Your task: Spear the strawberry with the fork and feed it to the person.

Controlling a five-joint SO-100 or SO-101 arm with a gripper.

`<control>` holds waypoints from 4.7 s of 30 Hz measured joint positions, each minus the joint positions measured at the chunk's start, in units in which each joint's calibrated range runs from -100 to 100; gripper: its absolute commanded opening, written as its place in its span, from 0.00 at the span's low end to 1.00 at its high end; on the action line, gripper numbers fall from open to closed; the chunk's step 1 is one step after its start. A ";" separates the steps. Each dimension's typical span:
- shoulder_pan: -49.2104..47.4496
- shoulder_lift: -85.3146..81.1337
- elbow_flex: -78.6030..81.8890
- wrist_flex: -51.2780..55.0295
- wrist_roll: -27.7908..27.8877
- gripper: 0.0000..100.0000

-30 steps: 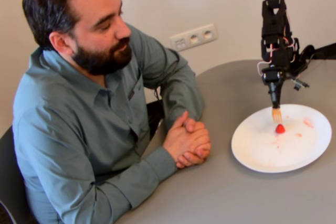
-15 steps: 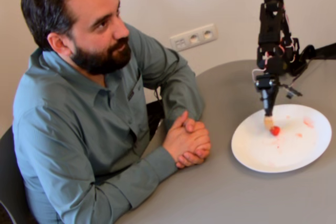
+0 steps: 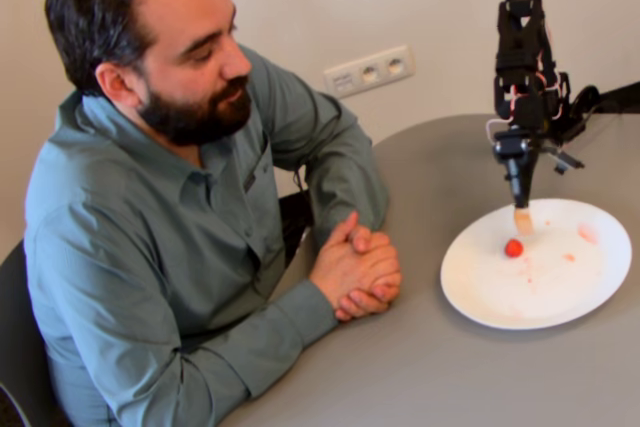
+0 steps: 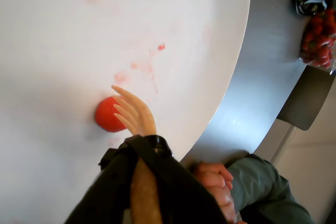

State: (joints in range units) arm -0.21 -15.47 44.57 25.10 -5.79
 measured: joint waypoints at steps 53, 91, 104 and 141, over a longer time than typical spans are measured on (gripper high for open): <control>3.19 -0.17 5.07 -8.24 4.22 0.01; 3.19 7.59 -6.79 7.55 0.89 0.01; 8.89 3.54 -52.81 35.78 16.68 0.01; 38.49 -0.42 -55.53 12.70 37.23 0.01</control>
State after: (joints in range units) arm 38.28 -15.89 -10.96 37.79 31.44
